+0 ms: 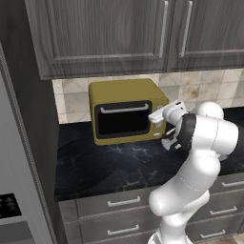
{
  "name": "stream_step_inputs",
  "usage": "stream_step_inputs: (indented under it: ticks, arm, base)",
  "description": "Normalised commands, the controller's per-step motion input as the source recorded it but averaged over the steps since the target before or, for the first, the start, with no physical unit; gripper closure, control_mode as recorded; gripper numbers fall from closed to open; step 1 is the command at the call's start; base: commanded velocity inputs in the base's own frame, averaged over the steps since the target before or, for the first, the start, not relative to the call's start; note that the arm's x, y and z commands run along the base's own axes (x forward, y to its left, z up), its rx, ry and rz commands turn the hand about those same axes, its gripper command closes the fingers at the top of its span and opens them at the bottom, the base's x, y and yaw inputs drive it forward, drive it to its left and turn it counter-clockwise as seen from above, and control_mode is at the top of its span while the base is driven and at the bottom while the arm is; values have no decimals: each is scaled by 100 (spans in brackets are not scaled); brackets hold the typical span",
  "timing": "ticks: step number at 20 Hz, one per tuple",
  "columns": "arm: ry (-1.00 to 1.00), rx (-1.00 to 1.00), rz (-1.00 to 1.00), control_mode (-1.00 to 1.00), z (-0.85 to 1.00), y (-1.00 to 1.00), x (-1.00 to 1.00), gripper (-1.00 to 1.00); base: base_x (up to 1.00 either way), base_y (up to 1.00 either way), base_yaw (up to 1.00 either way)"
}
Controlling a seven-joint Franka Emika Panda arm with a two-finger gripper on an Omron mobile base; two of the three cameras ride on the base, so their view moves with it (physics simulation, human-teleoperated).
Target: Pull the toaster oven rack outwards. Pick up the baguette from the plate and place it on the toaster oven rack. Close the toaster oven door fully and set the temperature to the lowest setting.
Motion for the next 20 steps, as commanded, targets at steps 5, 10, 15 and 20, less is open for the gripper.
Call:
stream_step_inputs:
  ticks: [5,10,15,20]
  arm:
    - [0,-59,41,-100,-41,0,4,100]
    - [0,-69,35,-100,-50,11,0,100]
    - [-1,-75,29,-100,-56,31,0,100]
    - [-4,-75,30,-100,-52,21,-1,100]
  base:
    - [0,0,0]
    - [0,0,0]
    - [0,0,0]
    - [0,0,0]
